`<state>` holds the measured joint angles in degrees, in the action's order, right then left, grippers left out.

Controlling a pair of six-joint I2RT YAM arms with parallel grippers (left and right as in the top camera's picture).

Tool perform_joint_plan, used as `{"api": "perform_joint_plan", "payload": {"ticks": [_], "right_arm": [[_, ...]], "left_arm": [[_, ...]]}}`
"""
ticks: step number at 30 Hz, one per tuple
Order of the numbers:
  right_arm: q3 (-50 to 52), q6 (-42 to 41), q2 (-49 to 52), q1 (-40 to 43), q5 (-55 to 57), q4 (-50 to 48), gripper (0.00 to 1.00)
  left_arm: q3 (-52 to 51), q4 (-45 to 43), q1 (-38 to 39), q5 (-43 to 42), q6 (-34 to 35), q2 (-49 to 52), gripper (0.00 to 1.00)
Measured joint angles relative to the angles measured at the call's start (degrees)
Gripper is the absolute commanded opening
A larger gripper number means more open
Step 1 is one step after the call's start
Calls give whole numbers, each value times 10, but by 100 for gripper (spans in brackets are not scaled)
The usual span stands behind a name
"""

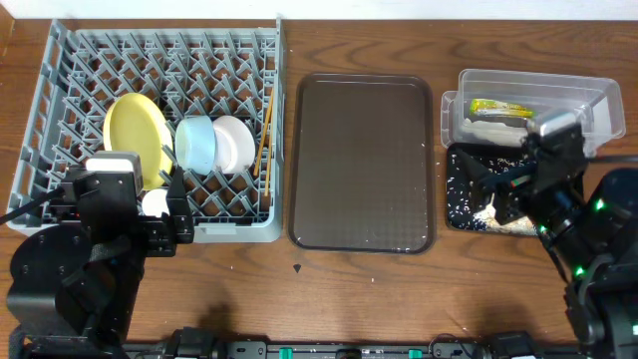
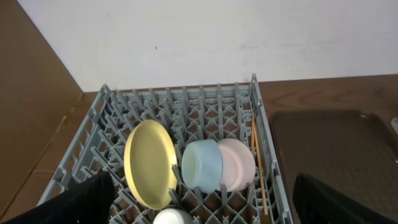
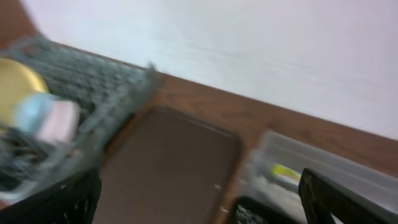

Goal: Sort waste into correct bins and load items into the dishwasher

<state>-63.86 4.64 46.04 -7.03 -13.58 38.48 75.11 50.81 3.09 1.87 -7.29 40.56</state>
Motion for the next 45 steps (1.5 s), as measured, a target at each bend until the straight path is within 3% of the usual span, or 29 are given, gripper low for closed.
{"api": "perform_joint_plan", "payload": {"ticks": [6, 14, 24, 28, 45], "right_arm": [[164, 27, -98, 45, 21, -14, 99], [384, 42, -297, 58, 24, -159, 99], [601, 49, -443, 58, -10, -329, 99], [633, 49, -452, 58, -14, -366, 99], [635, 49, -453, 56, -17, -359, 99]], "left_arm": [[0, 0, 0, 0, 0, 0, 92], [0, 0, 0, 0, 0, 0, 92], [0, 0, 0, 0, 0, 1, 93], [0, 0, 0, 0, 0, 1, 93], [0, 0, 0, 0, 0, 1, 93]]}}
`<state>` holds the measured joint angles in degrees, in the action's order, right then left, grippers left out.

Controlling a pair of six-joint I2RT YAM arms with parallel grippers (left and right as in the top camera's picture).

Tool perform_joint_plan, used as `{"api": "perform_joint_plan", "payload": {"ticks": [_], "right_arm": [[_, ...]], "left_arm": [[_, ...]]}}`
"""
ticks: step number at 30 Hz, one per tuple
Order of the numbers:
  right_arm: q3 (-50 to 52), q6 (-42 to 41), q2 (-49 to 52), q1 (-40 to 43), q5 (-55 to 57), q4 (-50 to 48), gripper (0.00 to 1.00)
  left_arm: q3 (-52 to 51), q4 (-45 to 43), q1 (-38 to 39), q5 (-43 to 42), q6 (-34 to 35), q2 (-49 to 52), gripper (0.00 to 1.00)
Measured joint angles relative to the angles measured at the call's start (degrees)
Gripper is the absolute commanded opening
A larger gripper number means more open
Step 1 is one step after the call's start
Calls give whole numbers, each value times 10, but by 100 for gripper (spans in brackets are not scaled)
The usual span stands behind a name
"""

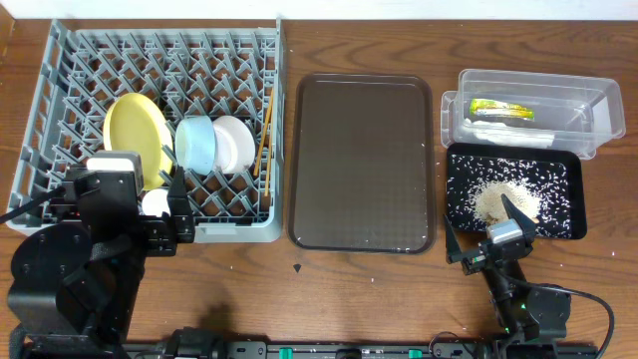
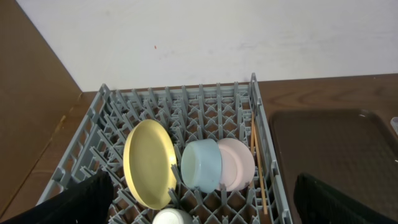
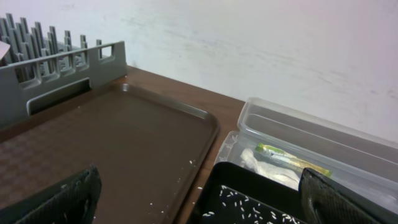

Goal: Sort waste into correct bins and load items into the dishwasher

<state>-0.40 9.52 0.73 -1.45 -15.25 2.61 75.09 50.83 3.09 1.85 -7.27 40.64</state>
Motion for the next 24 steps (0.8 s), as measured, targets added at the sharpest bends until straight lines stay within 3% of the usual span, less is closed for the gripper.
{"api": "perform_joint_plan", "payload": {"ticks": [17, 21, 24], "right_arm": [[0, 0, 0, 0, 0, 0, 99], [0, 0, 0, 0, 0, 1, 99], [0, 0, 0, 0, 0, 1, 99]], "left_arm": [[-5, 0, 0, 3, -2, -3, 93], [-58, -15, 0, 16, -2, -36, 93], [-146, -91, -2, 18, 12, -85, 93]]}}
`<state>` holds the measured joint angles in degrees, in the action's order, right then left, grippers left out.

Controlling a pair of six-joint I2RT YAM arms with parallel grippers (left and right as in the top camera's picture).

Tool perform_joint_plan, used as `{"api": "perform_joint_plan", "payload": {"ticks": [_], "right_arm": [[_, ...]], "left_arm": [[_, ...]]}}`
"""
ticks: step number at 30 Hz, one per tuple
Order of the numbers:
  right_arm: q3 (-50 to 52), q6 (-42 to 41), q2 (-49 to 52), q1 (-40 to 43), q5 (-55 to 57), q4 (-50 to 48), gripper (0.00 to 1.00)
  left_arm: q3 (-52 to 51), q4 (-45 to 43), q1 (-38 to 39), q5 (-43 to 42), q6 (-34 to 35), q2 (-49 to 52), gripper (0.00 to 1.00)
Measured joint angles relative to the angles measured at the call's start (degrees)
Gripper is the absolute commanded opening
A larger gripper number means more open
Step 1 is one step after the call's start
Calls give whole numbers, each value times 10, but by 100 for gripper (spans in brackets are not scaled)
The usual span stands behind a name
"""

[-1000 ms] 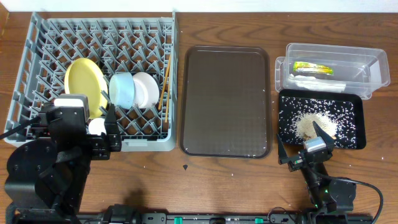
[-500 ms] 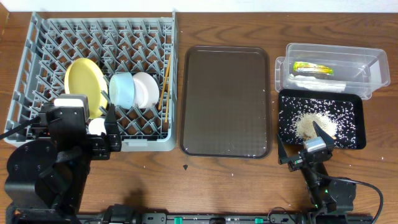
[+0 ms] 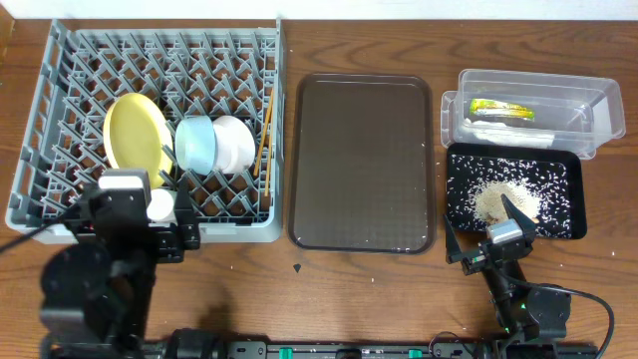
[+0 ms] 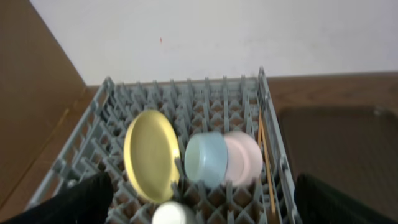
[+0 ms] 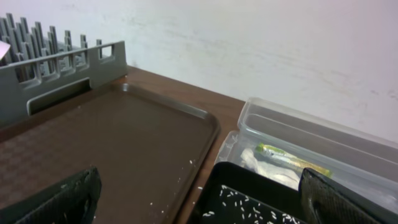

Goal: Sort waste into correct bins and load items into the dishwasher

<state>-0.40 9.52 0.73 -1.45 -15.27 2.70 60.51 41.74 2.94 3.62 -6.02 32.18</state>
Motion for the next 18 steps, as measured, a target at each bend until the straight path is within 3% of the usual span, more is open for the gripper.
{"api": "perform_joint_plan", "payload": {"ticks": [6, 18], "right_arm": [[0, 0, 0, 0, 0, 0, 99], [0, 0, 0, 0, -2, 0, 99]], "left_arm": [[-202, -183, -16, 3, 50, -98, 93], [-492, -364, -18, 13, 109, -305, 93]]}}
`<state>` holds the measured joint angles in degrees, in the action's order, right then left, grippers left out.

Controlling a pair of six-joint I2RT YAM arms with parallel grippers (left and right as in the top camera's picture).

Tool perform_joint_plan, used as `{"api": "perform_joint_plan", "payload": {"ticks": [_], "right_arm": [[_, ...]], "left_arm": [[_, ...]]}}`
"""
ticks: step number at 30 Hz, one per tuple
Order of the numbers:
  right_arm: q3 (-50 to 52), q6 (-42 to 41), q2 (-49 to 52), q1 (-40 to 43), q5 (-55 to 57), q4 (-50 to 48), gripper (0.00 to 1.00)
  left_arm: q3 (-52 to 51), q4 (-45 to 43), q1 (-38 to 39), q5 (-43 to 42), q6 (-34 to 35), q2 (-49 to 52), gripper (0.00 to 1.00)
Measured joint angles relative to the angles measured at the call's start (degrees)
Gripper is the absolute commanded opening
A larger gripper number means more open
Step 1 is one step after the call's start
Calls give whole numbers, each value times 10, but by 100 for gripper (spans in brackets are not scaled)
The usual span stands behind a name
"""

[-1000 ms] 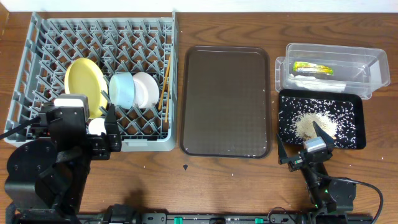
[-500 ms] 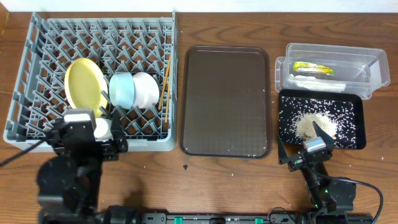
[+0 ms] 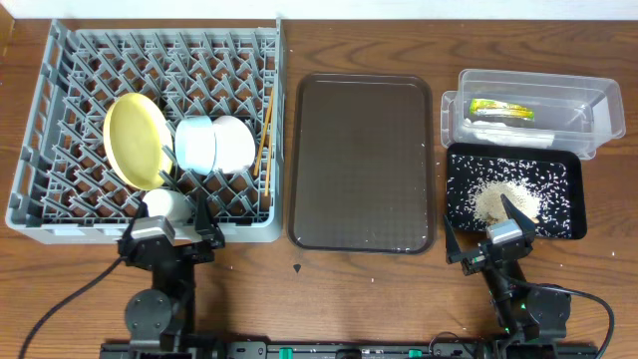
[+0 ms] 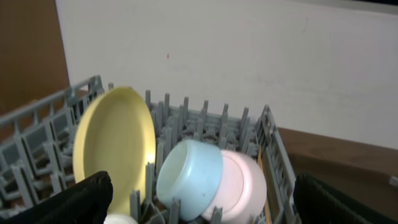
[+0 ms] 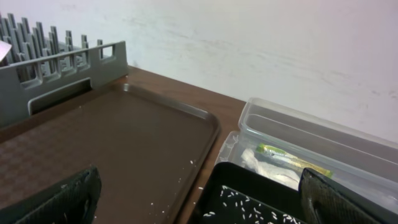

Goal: Sort waste into correct bins and load items into the dishwasher

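The grey dish rack [image 3: 60, 214] holds a yellow plate [image 3: 135, 140], a blue bowl [image 3: 195, 144], a pink bowl [image 3: 235, 143], wooden chopsticks [image 3: 265, 140] and a white cup [image 3: 165, 204]. My left gripper [image 3: 169, 239] sits low in front of the rack, open and empty. From it the yellow plate [image 4: 115, 143], blue bowl [image 4: 189, 177] and pink bowl [image 4: 241, 186] show at rack level. My right gripper [image 3: 483, 231] rests open before the black bin [image 3: 568, 224] of rice. The clear bin [image 3: 598, 95] holds a yellow-green wrapper [image 3: 501, 109] and white paper.
A brown tray [image 3: 364, 165] lies bare between rack and bins, with a few rice grains near its right rim [image 5: 208, 134]. In the right wrist view the clear bin [image 5: 348, 140] and black bin [image 5: 236, 171] lie close ahead. A white wall stands behind the table.
My left gripper was over the rack's front left part and is now lower and nearer the table's front edge, before the rack. The right arm has not moved.
At first my right gripper was over the black bin and my left over the rack's front left corner. Then the right gripper lay low in front of the black bin. The left stayed, then shifted slightly, and now lies low before the rack. Both stayed open.
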<state>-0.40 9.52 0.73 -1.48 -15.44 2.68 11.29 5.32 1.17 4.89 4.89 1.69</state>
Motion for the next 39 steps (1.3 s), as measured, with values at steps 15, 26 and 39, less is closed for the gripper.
{"api": "perform_joint_plan", "payload": {"ticks": [15, 26, 39], "right_arm": [[0, 0, 0, 0, 0, 0, 99], [0, 0, 0, 0, 0, 0, 99], [0, 0, 0, 0, 0, 0, 99]], "left_arm": [[-109, -64, 0, 0, 12, -11, 93], [-103, -43, 0, -2, 12, -10, 93], [-102, -42, 0, -2, 12, -10, 93]]}}
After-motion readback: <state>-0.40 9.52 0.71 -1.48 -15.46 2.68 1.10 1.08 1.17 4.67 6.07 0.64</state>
